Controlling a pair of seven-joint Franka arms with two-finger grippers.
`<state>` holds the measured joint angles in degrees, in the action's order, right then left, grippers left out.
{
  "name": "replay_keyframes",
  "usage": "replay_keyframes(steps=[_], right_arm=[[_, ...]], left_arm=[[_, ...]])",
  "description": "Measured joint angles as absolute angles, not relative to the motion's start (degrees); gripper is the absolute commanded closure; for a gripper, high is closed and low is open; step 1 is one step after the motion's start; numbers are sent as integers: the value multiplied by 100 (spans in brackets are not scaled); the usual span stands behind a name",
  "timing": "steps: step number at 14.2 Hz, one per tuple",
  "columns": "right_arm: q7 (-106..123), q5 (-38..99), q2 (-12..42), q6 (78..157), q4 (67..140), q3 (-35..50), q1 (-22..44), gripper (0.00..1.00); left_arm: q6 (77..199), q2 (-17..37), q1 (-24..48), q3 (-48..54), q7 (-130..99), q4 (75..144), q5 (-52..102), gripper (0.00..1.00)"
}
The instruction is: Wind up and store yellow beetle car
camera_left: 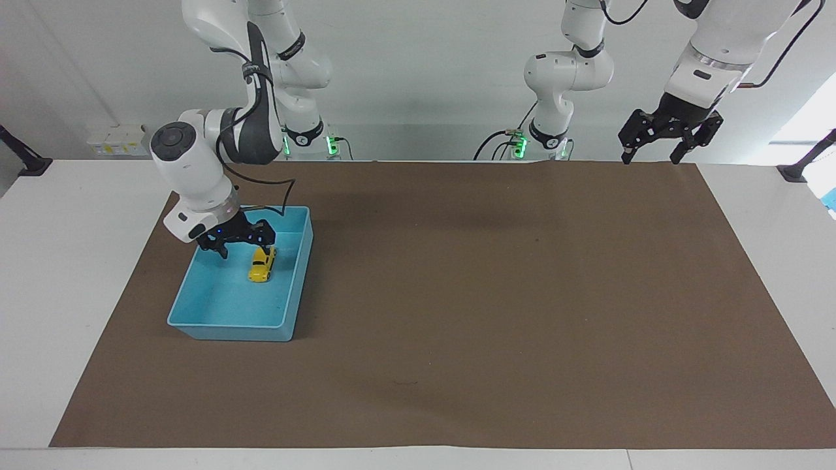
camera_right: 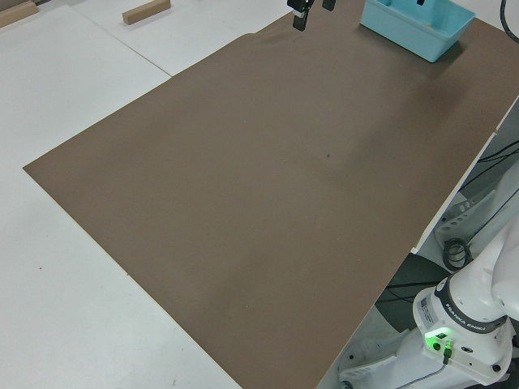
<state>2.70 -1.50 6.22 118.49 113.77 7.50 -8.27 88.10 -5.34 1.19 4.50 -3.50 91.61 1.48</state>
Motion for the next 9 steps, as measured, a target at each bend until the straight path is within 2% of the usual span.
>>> replay_keyframes(steps=[4, 9], right_arm=[[-251, -160, 586, 11575, 11216, 764, -607, 0], [-280, -153, 411, 10692, 10589, 763, -614, 0]], left_arm=[[8810, -534, 119, 450, -350, 9161, 148, 0], [8810, -534, 119, 450, -350, 9161, 148, 0]])
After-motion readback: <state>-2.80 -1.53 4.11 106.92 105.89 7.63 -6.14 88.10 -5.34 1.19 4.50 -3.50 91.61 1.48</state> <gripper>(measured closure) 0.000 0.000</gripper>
